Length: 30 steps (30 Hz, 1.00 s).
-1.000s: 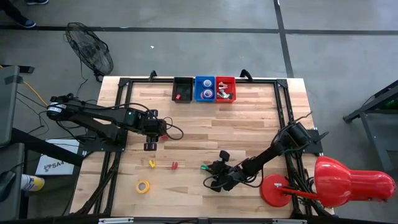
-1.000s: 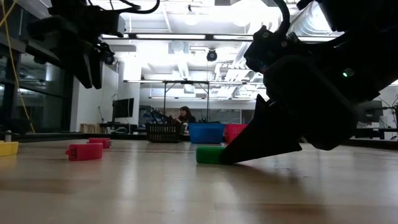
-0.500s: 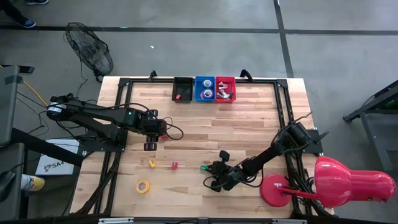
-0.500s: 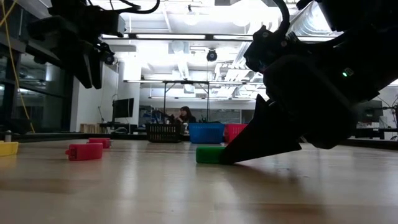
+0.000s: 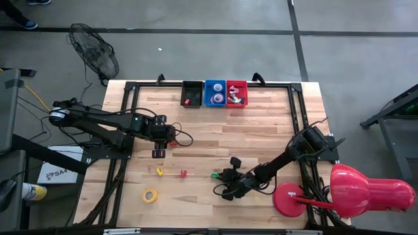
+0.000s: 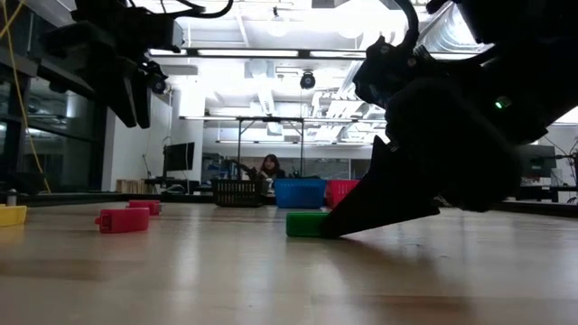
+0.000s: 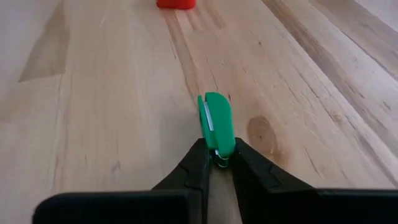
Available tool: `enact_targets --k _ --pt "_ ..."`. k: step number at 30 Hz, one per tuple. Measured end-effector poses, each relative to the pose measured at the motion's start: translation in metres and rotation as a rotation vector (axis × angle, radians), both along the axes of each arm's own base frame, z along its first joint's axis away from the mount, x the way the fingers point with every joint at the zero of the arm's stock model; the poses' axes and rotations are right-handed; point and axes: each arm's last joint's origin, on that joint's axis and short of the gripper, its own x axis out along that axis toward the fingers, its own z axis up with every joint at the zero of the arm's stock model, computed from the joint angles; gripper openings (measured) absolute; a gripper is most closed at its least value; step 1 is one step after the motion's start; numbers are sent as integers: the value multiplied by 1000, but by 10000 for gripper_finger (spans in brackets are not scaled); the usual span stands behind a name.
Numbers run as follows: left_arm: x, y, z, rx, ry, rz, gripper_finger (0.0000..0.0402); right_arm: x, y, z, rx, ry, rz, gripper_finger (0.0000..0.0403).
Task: Pick and place Stapler, Stapler remover, tape
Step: Put the green stapler into the black bin
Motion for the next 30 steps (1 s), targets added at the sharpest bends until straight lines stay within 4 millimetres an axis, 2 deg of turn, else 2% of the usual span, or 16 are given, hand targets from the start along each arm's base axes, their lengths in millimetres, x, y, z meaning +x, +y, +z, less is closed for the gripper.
enact_targets --k 10,15,23,30 --pt "14 -2 6 -22 -152 -20 162 5 -34 28 -68 81 7 38" --pt "23 -3 13 -25 -268 -63 163 10 -49 47 -87 57 35 38" --pt "39 -5 27 30 -466 -162 162 12 -79 93 -152 -37 49 38" --pt "50 -6 42 98 -644 -229 163 4 -107 143 -254 -144 52 38"
